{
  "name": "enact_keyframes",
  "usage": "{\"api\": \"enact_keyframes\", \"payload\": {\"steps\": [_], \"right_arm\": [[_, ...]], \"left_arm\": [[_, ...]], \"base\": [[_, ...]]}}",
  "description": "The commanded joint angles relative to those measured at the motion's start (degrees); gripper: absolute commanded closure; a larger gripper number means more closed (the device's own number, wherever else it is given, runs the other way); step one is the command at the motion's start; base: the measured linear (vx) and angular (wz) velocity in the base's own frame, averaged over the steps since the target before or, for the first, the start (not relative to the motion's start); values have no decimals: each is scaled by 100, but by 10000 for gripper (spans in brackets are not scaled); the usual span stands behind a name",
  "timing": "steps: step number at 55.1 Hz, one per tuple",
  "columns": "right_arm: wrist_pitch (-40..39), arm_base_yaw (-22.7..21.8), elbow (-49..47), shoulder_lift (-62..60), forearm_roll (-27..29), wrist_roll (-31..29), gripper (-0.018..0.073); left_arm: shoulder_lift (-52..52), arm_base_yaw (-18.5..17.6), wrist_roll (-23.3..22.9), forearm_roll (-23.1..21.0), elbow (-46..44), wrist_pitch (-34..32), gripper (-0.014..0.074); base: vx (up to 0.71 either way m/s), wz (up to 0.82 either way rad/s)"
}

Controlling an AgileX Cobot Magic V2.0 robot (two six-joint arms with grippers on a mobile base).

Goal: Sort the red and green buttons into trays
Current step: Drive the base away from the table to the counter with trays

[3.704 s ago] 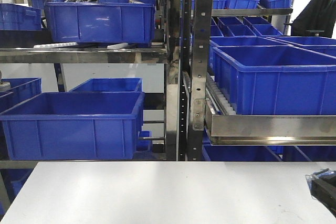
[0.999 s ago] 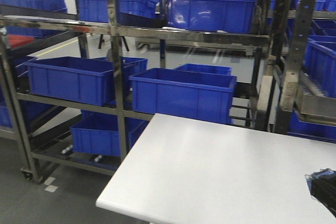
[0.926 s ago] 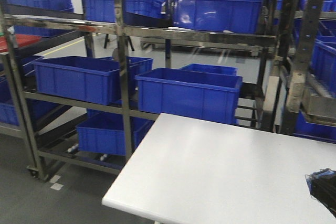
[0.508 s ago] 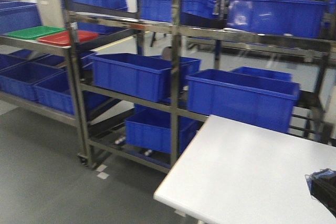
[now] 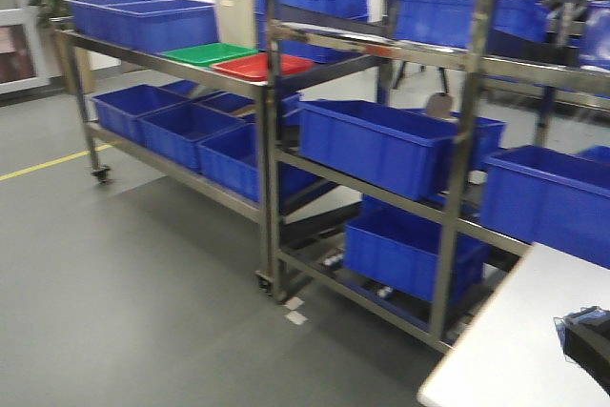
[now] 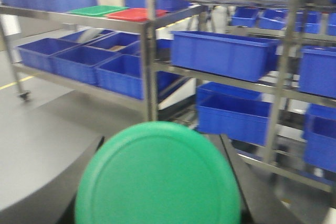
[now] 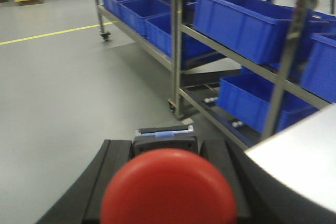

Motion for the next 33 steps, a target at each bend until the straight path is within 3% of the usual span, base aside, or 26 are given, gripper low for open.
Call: {"api": "enact_keyframes", "payload": {"steps": [1,33], "right_arm": [[-529,9,-175,-32,14,-34,568],[-523,9,-175,-32,14,-34,568]], "left_arm": [[-10,-32,-34,1,-167,-503,602],[-10,-32,-34,1,-167,-503,602]], "base": [[16,51],[22,52]]}}
